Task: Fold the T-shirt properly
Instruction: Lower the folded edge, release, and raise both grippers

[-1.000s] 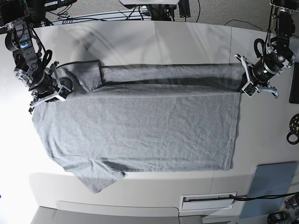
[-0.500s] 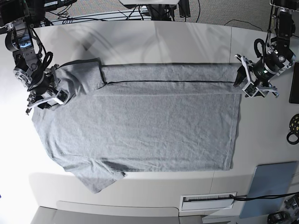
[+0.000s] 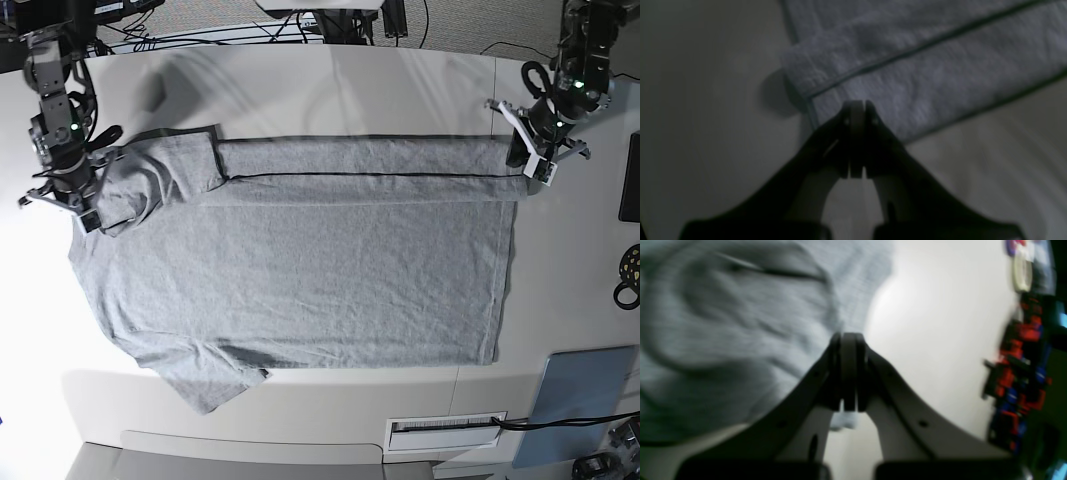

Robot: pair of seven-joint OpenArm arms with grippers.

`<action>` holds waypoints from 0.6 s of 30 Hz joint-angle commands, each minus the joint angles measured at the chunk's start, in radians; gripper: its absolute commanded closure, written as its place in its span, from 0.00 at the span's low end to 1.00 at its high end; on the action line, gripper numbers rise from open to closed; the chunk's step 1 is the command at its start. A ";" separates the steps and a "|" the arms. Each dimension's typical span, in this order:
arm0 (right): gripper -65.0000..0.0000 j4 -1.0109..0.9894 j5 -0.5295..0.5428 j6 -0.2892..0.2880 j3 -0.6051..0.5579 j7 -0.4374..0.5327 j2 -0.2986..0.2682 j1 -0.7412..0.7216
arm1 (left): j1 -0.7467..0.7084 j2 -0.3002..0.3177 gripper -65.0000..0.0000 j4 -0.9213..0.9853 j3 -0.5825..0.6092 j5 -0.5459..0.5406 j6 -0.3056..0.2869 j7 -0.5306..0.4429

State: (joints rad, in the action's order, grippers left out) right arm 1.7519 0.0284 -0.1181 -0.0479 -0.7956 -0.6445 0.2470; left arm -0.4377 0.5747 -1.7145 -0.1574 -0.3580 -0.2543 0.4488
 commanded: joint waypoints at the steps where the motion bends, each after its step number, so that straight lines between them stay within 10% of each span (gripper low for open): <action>1: 1.00 0.002 -0.001 0.001 0.014 0.029 -0.007 -0.009 | 0.015 0.003 1.00 -0.015 -0.008 -0.015 0.017 -0.023; 18: 1.00 -0.208 0.024 -0.029 0.015 0.143 0.053 0.036 | 0.059 -0.164 1.00 0.141 -0.008 -0.119 -0.067 0.009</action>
State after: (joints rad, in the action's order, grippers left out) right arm 1.5383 0.0509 -0.1337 -0.0395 -0.6262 -0.5755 0.2787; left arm -0.3683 0.4015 -1.5711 -0.1658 -0.4904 -0.3222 0.4133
